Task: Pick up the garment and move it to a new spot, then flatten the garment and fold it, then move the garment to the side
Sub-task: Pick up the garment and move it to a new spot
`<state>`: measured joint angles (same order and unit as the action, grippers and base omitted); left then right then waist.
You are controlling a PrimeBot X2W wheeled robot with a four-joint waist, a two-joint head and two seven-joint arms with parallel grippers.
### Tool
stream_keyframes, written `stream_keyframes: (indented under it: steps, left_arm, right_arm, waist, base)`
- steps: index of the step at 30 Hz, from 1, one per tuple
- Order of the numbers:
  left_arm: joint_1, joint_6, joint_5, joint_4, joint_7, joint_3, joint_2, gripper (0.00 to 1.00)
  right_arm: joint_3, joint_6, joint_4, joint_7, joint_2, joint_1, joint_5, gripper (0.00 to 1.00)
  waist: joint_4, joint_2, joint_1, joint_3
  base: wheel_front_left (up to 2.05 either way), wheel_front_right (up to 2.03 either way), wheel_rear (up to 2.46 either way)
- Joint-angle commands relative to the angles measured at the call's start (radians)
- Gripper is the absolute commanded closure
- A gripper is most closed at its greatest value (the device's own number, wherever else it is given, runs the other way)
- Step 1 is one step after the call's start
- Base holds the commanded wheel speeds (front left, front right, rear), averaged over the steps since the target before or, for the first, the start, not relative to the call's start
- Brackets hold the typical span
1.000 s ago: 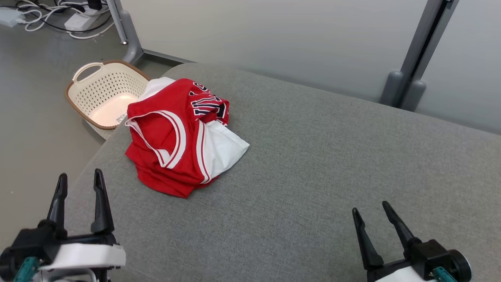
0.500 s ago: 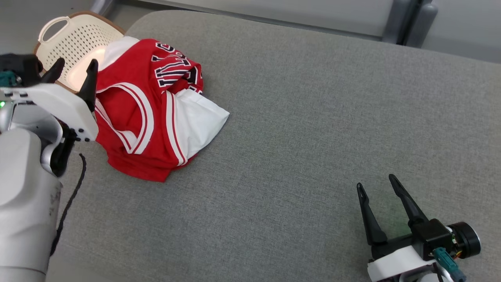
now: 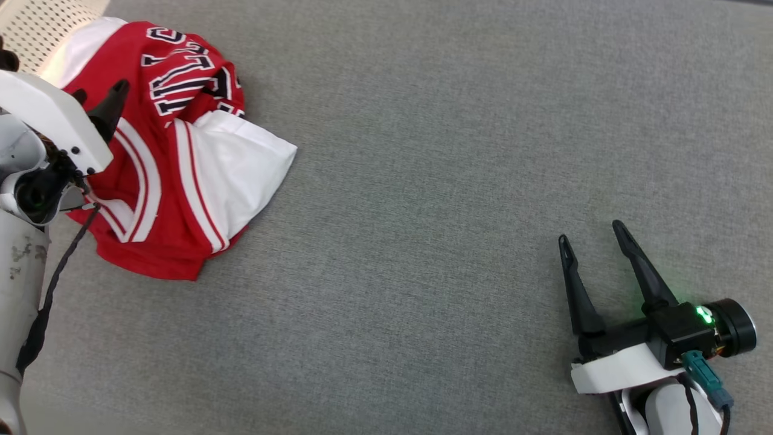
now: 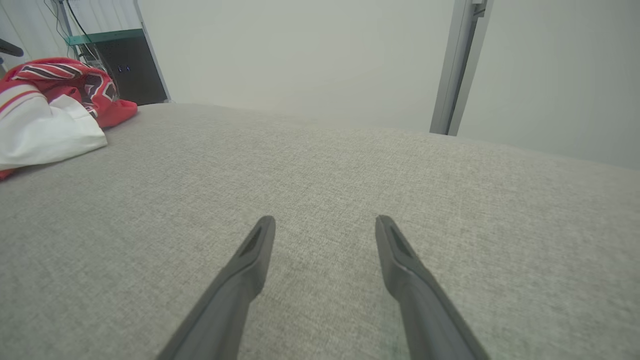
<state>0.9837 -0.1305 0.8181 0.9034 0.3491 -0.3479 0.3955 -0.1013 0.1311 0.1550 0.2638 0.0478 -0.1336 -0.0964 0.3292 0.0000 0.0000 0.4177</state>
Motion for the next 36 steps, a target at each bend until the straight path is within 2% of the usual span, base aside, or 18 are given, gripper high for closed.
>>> stream_keyframes:
  steps: [1,10,11,12,13,19,22,26,32,36]
  left_arm:
    - [0.011,0.001,0.027,0.009,0.002,-0.001,0.007,0.00]
    - [-0.025,0.001,0.149,0.047,0.018,-0.114,0.025,0.00]
    - [-0.032,0.001,0.152,0.047,0.010,-0.130,0.027,0.13]
    - [-0.039,0.001,0.159,0.044,-0.001,-0.145,0.027,0.65]
    - [-0.041,0.001,0.164,0.038,-0.020,-0.158,0.030,1.00]
    - [-0.057,0.001,0.223,-0.037,-0.220,-0.215,0.064,1.00]
    - [-0.065,0.001,0.238,-0.069,-0.355,-0.232,0.081,1.00]
    - [-0.090,0.001,0.226,-0.113,-0.480,-0.286,0.104,1.00]
    - [-0.074,0.001,0.163,-0.217,-0.579,-0.375,0.156,1.00]
    - [-0.038,0.001,0.112,-0.311,-0.594,-0.408,0.184,1.00]
  right_arm:
    - [0.005,-0.001,0.002,0.001,0.005,-0.012,0.004,0.00]
    - [0.022,-0.002,0.002,0.000,0.009,-0.016,0.022,0.00]
    - [0.022,-0.002,0.003,0.000,0.009,-0.017,0.023,0.00]
    - [0.022,-0.002,0.004,0.000,0.009,-0.021,0.024,0.00]
    - [0.022,-0.002,0.002,0.000,0.008,-0.027,0.027,0.00]
    - [0.010,-0.001,0.000,0.000,0.006,-0.031,0.049,0.00]
    - [0.000,-0.001,0.007,0.001,0.004,-0.013,0.076,0.00]
    - [-0.029,-0.001,0.020,0.001,0.004,0.009,0.123,0.00]
    - [-0.049,-0.001,0.025,0.001,0.004,0.049,0.196,0.00]
    - [-0.055,-0.001,0.022,0.001,0.005,0.072,0.237,0.00]
  waist:
    - [-0.019,0.0000,0.0000,0.024]
    - [-0.022,0.0000,0.0000,0.063]
    - [-0.021,0.0000,0.0000,0.063]
    - [-0.020,0.0000,0.0000,0.063]
    - [-0.019,0.0000,0.0000,0.062]
    - [-0.014,0.0000,0.0000,0.019]
    - [-0.017,0.0000,0.0000,-0.034]
    - [-0.029,0.0000,0.0000,-0.122]
    - [-0.061,0.0000,0.0000,-0.245]
    - [-0.122,0.0000,0.0000,-0.315]
  base:
    - [0.00,0.00,0.00]
    - [0.00,0.00,0.00]
    - [0.00,0.00,0.00]
    - [0.00,0.00,0.00]
    - [0.00,0.00,0.00]
    - [0.00,0.00,0.00]
    - [0.00,0.00,0.00]
    - [0.00,0.00,0.00]
    - [0.00,0.00,0.00]
    - [0.00,0.00,0.00]
